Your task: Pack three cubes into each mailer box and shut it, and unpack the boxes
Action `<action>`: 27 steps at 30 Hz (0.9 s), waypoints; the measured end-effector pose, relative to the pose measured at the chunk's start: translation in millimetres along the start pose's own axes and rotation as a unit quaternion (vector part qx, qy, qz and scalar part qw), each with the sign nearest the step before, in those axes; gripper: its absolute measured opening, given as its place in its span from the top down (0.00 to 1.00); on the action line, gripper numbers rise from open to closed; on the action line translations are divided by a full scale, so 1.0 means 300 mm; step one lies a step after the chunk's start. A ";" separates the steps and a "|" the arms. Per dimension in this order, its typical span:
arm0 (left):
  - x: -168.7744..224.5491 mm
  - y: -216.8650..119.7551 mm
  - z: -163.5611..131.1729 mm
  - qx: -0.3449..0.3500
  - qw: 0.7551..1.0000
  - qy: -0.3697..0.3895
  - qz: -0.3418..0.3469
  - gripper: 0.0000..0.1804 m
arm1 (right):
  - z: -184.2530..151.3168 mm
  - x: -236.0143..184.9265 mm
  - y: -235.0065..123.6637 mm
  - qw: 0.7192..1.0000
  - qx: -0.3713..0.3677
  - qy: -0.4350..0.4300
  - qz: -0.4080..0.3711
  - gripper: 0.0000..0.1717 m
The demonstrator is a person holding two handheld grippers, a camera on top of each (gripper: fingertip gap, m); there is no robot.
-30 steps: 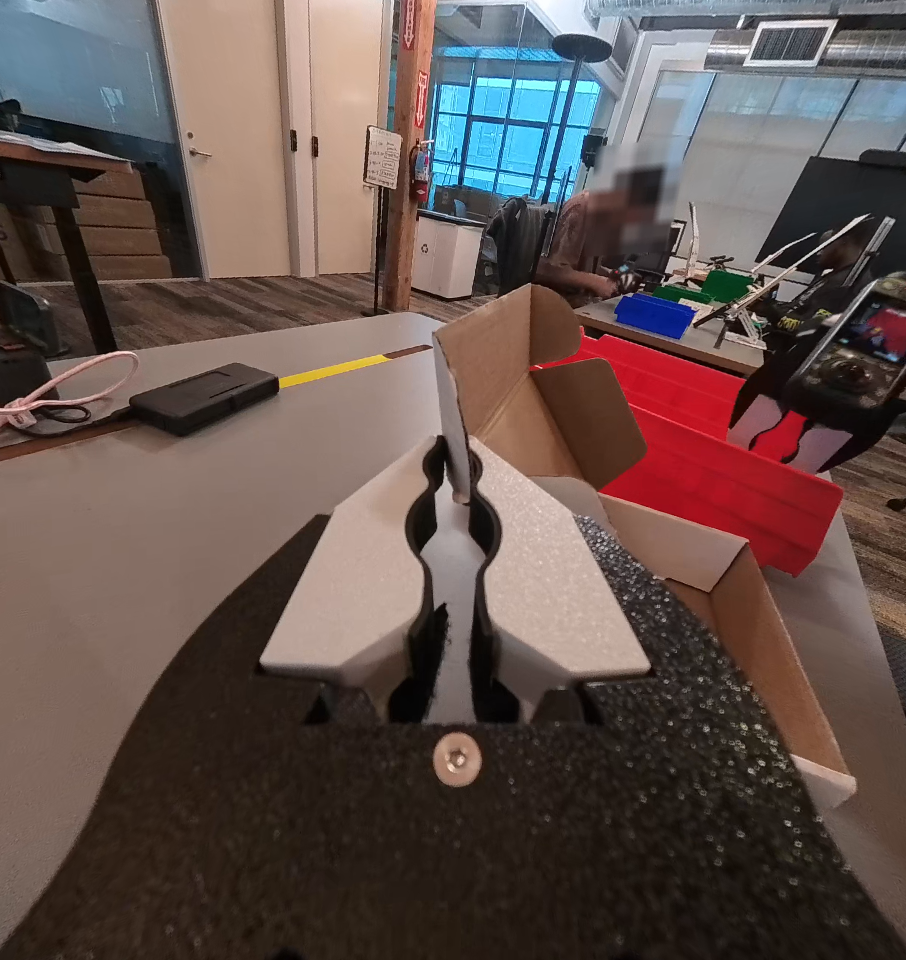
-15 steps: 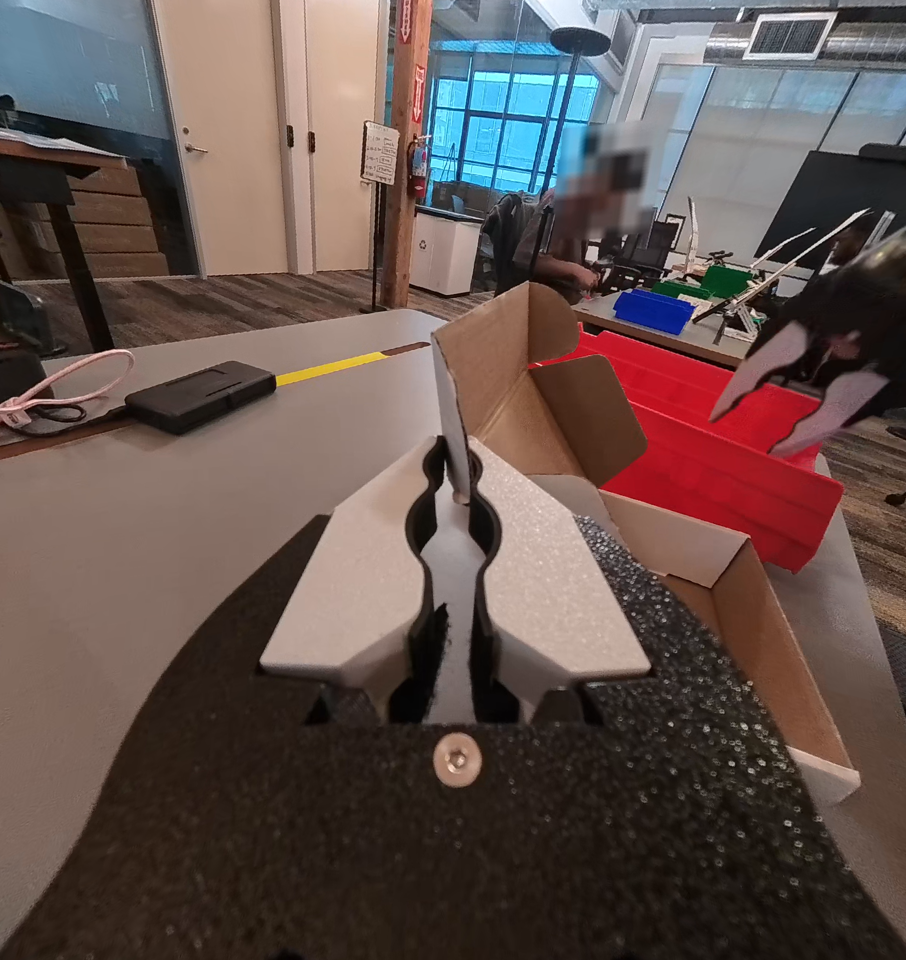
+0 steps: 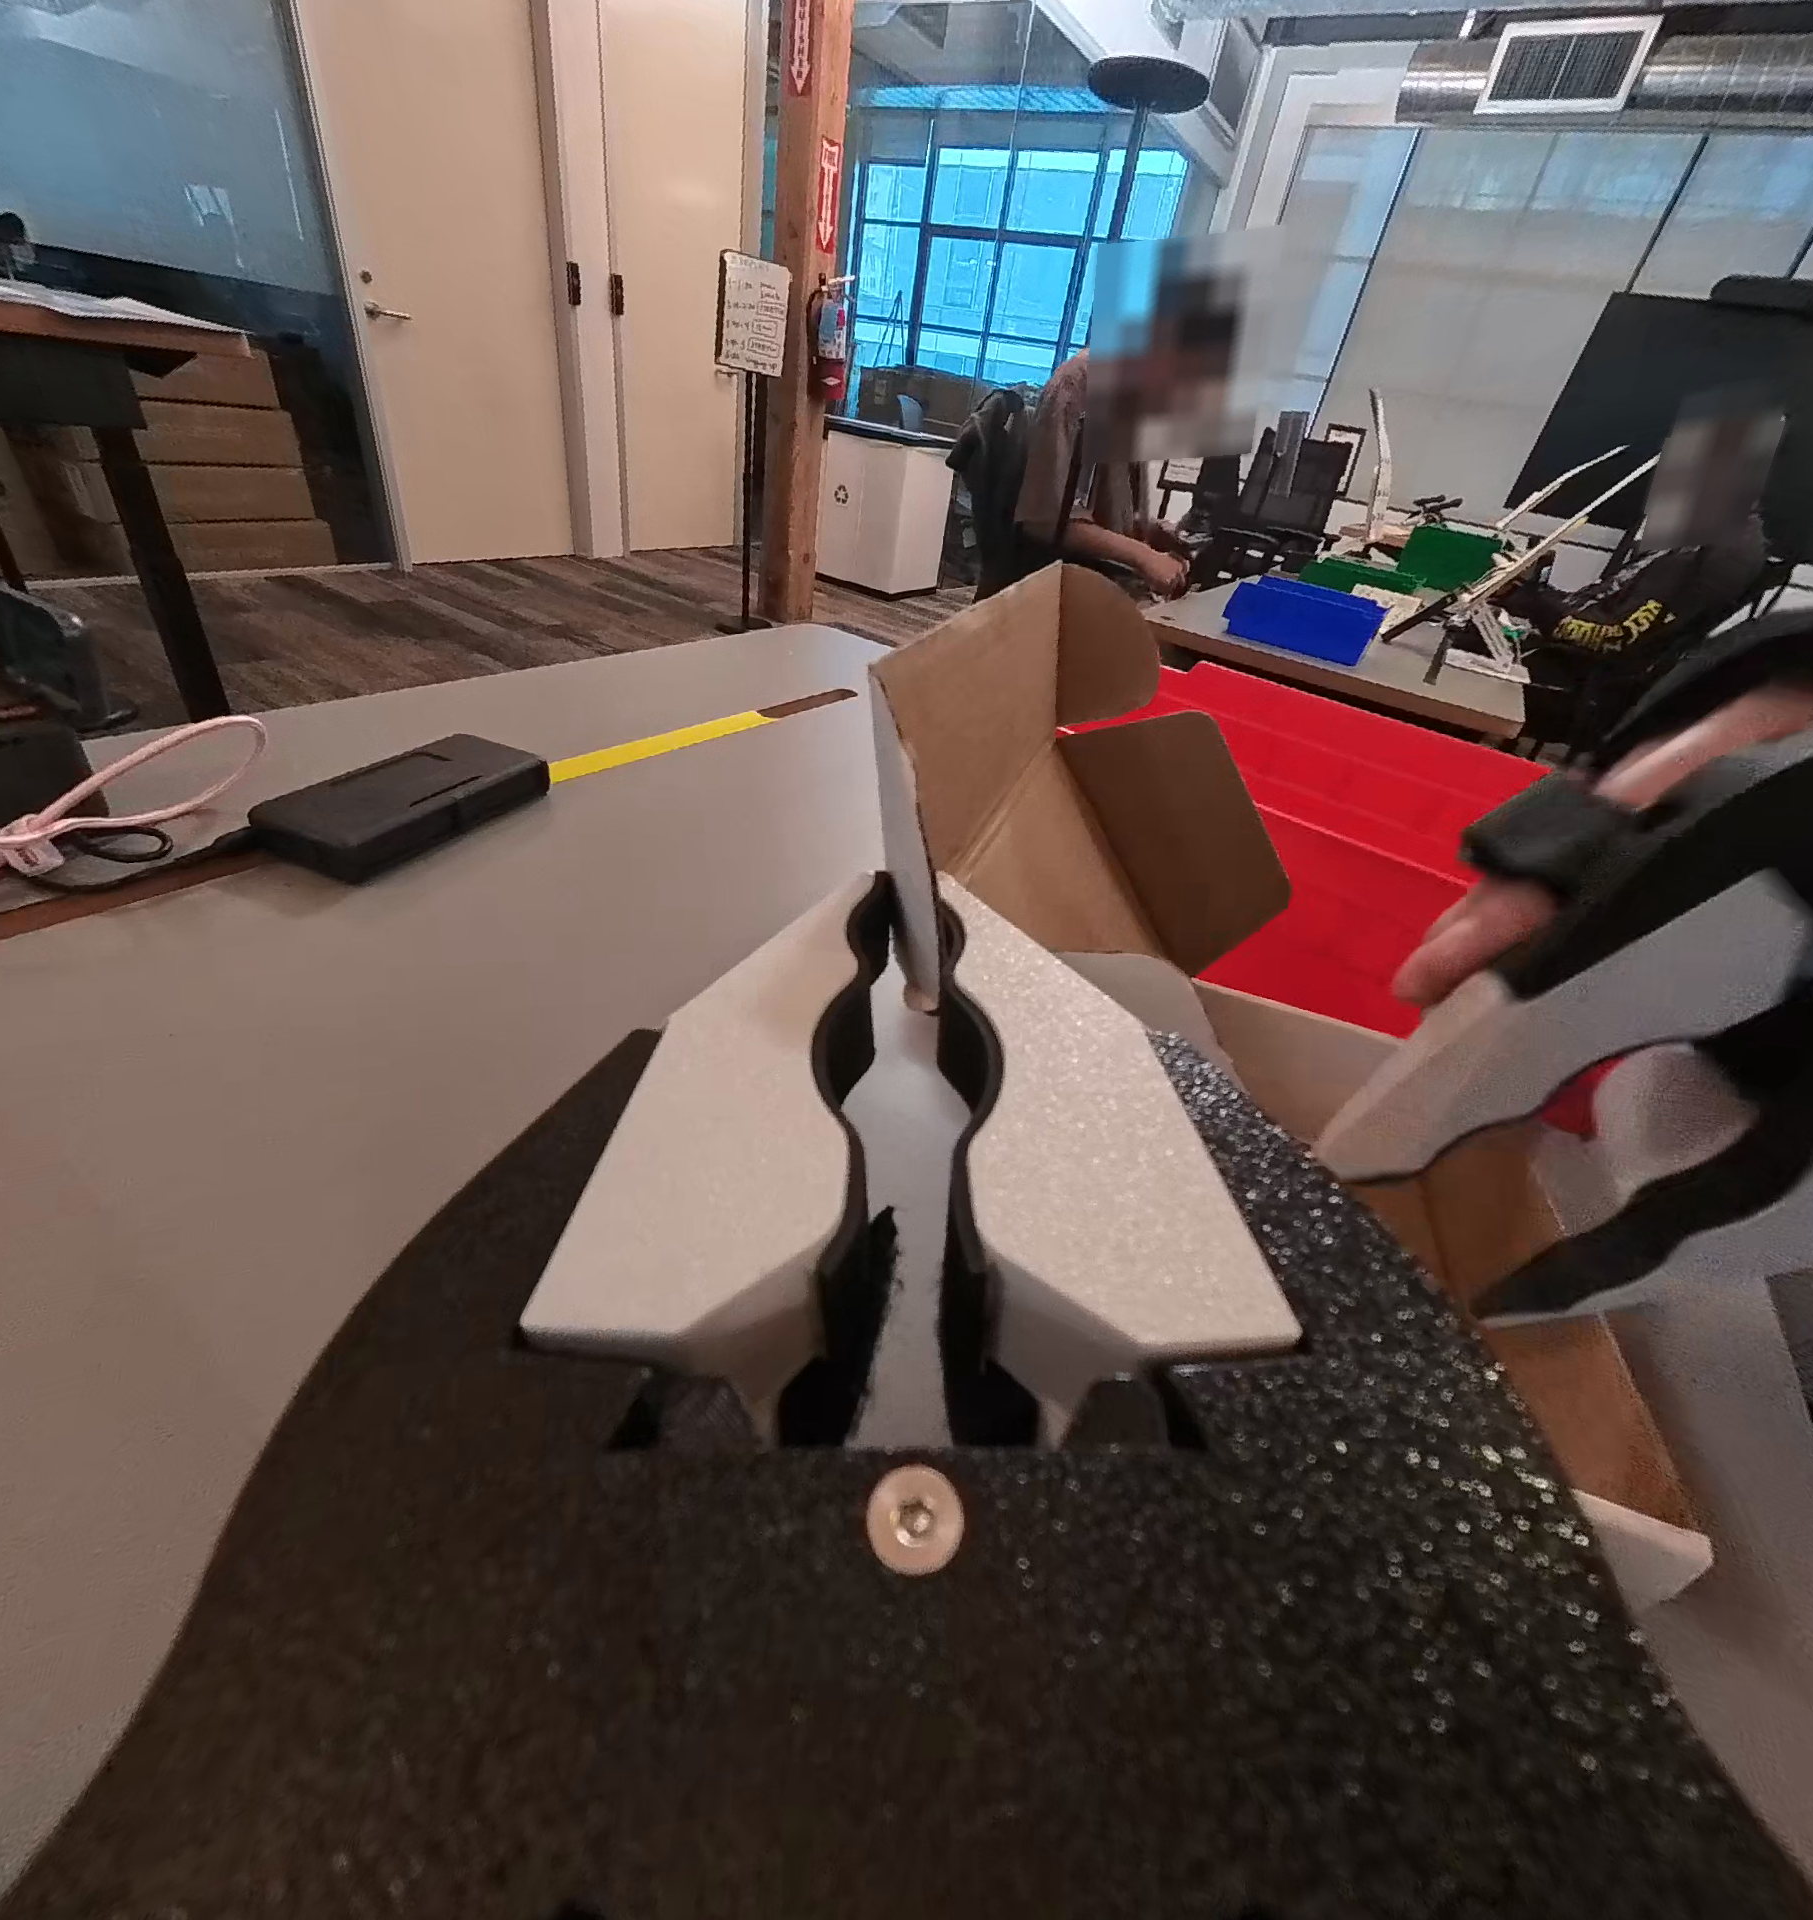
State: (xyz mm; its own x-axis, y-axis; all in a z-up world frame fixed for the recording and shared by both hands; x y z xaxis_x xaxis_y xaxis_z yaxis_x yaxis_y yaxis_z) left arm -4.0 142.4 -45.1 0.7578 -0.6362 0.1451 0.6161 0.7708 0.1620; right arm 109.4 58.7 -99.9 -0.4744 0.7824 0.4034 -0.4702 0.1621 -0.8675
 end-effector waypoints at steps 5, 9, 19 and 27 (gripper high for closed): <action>0.003 0.000 0.002 0.001 1.000 0.000 -0.002 0.98 | -0.034 0.015 0.128 0.998 -0.023 0.021 0.052 0.72; 0.005 0.000 0.004 0.001 1.000 0.001 -0.003 0.98 | -0.060 0.018 0.161 0.997 -0.047 0.019 0.057 0.72; 0.007 0.000 0.003 0.001 1.000 0.001 -0.004 0.98 | -0.040 0.002 0.123 0.996 -0.042 0.016 0.076 0.79; 0.007 0.000 0.004 0.000 1.000 0.000 -0.004 0.98 | -0.069 -0.035 0.153 0.991 -0.062 -0.010 0.116 0.87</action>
State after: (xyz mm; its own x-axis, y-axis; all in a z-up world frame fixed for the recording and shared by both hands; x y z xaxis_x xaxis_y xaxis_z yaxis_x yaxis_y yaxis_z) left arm -2.6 141.1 -43.7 0.7531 -0.6421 0.1435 0.6218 0.7659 0.1636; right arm 108.1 70.4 -150.1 -0.5735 0.7959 0.1942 -0.2531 0.0533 -0.9660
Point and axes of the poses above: each gripper's, where its closed fingertips meet, y out along the fingers, z out of its top, x = y × z across the jaws, the point moved 3 cm from there along -y, back along the fingers, and after that the axes turned 11 degrees about x, right-handed, at the moved point
